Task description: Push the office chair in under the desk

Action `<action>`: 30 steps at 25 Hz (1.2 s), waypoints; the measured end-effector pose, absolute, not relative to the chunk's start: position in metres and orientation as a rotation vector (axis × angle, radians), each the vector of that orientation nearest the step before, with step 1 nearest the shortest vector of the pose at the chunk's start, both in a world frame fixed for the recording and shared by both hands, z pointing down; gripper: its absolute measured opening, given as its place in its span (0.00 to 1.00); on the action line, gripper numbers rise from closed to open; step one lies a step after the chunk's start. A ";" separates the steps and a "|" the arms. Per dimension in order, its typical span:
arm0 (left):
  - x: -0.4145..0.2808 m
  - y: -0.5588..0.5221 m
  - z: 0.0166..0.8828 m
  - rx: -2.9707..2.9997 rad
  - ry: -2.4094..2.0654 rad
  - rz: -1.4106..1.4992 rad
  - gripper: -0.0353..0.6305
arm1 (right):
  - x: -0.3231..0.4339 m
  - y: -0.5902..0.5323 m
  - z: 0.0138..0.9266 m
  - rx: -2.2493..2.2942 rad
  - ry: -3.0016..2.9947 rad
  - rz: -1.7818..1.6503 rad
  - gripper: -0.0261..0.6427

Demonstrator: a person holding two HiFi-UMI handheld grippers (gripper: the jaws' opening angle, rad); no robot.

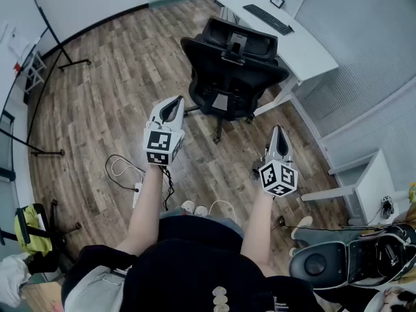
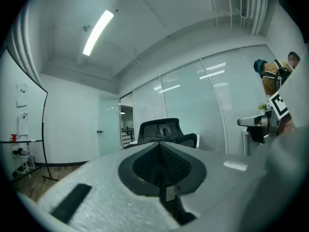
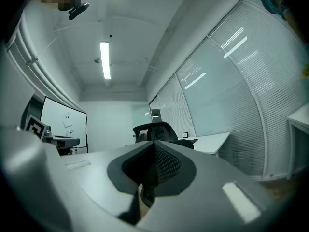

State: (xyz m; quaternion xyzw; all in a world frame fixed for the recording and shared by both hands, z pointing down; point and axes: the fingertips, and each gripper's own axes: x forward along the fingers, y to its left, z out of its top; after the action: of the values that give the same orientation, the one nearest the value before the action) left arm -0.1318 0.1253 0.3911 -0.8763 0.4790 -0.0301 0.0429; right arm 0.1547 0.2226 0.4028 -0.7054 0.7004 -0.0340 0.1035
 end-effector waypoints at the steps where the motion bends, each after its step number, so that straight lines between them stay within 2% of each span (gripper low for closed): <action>1: -0.132 0.125 0.391 -2.681 1.466 -0.094 0.06 | 0.154 0.223 0.403 -2.080 2.066 -0.102 0.05; 30: -0.125 0.133 0.411 -2.709 1.507 -0.147 0.06 | 0.156 0.223 0.412 -2.036 2.122 -0.122 0.05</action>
State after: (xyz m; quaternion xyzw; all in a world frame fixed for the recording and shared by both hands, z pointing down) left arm -0.1246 0.1325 0.4107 -0.8727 0.4856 -0.0475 0.0190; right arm 0.1563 0.2227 0.4119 -0.6883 0.7174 -0.0414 0.0991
